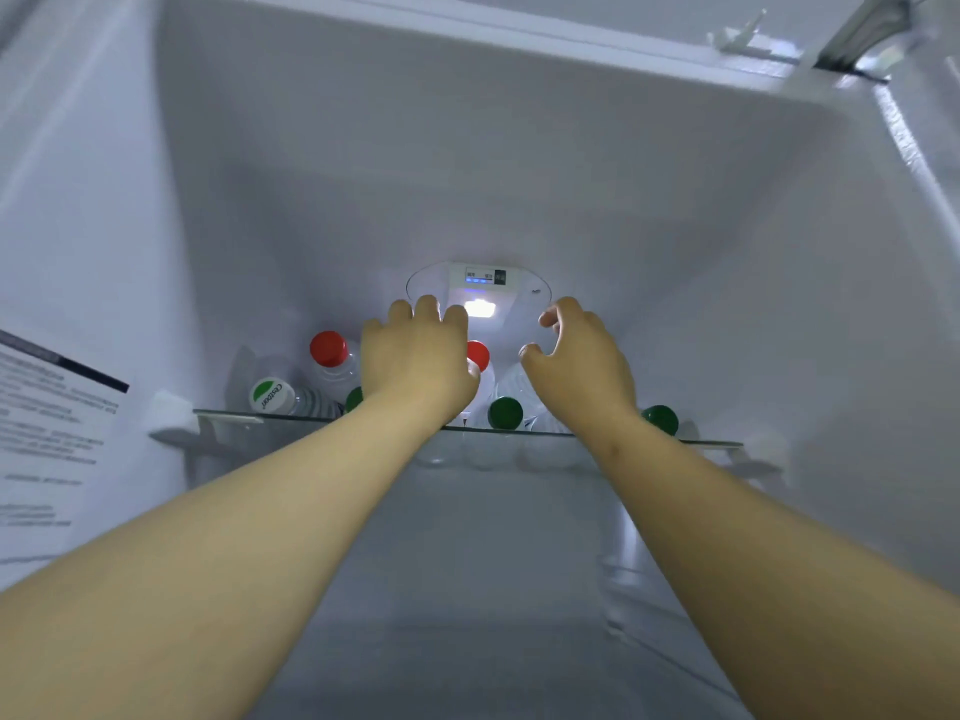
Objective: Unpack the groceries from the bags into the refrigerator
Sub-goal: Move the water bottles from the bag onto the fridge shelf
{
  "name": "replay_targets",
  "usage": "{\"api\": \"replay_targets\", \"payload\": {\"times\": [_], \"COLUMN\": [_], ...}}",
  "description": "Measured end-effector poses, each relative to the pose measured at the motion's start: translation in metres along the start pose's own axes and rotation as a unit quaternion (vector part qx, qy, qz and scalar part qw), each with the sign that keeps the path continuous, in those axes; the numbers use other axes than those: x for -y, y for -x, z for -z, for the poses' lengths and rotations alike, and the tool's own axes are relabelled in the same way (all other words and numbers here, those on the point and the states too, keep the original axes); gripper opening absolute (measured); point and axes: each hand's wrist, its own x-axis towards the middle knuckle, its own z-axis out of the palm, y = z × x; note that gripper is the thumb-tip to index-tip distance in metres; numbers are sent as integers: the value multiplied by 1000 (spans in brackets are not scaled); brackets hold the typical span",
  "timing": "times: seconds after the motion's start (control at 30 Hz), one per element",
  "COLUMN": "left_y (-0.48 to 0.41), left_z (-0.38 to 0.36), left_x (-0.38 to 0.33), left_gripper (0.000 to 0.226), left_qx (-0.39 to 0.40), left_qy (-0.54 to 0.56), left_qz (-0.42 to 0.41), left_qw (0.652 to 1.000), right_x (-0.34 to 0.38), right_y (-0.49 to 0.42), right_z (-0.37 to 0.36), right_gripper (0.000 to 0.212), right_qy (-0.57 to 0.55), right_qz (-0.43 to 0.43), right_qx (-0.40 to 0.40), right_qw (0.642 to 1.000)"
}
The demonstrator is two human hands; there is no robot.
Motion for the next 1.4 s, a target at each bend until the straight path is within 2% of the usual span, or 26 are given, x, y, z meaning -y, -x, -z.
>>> {"api": "replay_targets", "payload": {"times": [0.1,0.27,0.33,0.63,0.8,0.93,1.17,1.4], "left_y": [16,53,75,192,246,279,338,403], "left_z": [12,26,30,35,31,27,23,25], "left_x": [2,5,6,-10,-30,-46,-71,-89], "left_gripper": [37,23,22,33,32,32,28,32], "left_qx": [-29,-152,-155,-44,29,54,84,194], "left_qy": [23,97,111,185,219,252,349,415], "left_qz": [5,-7,-4,-33,-24,-18,-26,-65], "left_qw": [999,984,982,981,975,966,933,886], "right_x": [11,24,24,-4,-24,-35,-48,-40], "right_y": [20,63,86,208,263,295,355,424], "right_z": [4,12,17,38,41,54,75,95], "right_gripper": [32,30,30,38,37,41,40,39], "right_qy": [-25,-51,-49,28,23,36,89,138], "right_qz": [-10,1,8,-16,-47,-73,-119,-207], "right_qx": [-26,-55,-52,62,71,101,123,177], "right_qw": [999,997,997,998,996,992,981,952]}}
